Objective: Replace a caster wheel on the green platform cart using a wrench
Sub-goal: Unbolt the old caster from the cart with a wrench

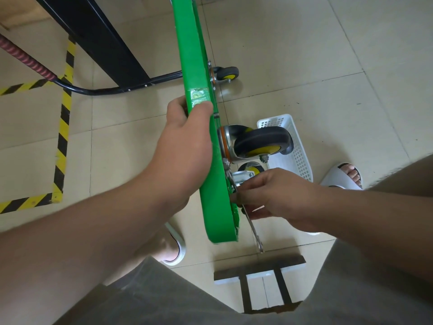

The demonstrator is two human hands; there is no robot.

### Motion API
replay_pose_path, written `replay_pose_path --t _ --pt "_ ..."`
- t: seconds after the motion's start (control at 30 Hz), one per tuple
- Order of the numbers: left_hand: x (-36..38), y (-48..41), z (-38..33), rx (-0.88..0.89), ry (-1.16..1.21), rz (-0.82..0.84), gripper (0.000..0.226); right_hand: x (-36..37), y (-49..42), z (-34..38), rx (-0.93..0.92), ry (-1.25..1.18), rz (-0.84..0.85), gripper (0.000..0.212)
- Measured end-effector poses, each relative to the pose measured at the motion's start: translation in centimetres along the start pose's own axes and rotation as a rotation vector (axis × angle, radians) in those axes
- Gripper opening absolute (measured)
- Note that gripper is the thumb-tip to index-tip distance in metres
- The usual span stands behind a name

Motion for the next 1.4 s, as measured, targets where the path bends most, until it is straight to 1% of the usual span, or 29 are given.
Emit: replay_pose_path --t 0.2,0.33,0.5,0.6,0.67,0.77,0.87,0.97,1.17,1.4 --pt "0.1 -0.1 0.0 -0.005 0.026 0.001 0.021 -0.9 -1.8 0.1 -0.039 0.063 -0.083 0.028" --pt "0.1 -0.1 0.1 -0.007 0.023 0.005 0.021 -1.3 -2.4 0.5 -0.074 0.084 -0.125 0.021" --pt "0.1 -0.3 0.1 0.000 0.010 0.001 0.022 -1.4 -2.3 0.6 -0.102 0.117 -0.112 0.021" --pt "0.1 -0.2 0.1 -0.002 0.006 0.005 0.023 -1.6 -1.9 0.2 -0.106 0.155 -0.114 0.016" --pt "0.1 -0.2 0.2 -0.004 0.005 0.008 0.024 -1.6 -1.5 -0.3 -0.100 0.177 -0.103 0.019" --pt "0.1 -0.1 0.1 -0.006 -0.003 0.011 0.024 -1.6 -0.8 -1.1 -0.062 0.151 -0.070 0.021" --pt "0.2 -0.1 0.1 -0.007 0.007 0.018 0.022 -1.7 0.0 -1.6 -0.039 0.150 -0.085 0.014" --pt "0.2 -0.1 0.0 -0.002 0.016 0.021 0.021 -1.6 1.1 -1.5 -0.059 0.153 -0.097 0.011" --pt "0.2 0.0 0.0 -0.003 0.023 0.018 0.020 -0.6 3.0 -0.5 -0.114 0.040 -0.123 0.019" --pt "0.2 -0.2 0.2 0.008 0.014 0.023 0.022 0.5 3.2 0.0 -0.126 0.015 -0.069 0.006"
Point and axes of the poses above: each hand's wrist, its own y-axis away from the middle knuckle, its own x-axis out of the palm, z = x × y, the point moved 4 cm from there along -y, towards the middle knuckle, and after that the axes turned 2 degrees about x, right-handed, at the moved point
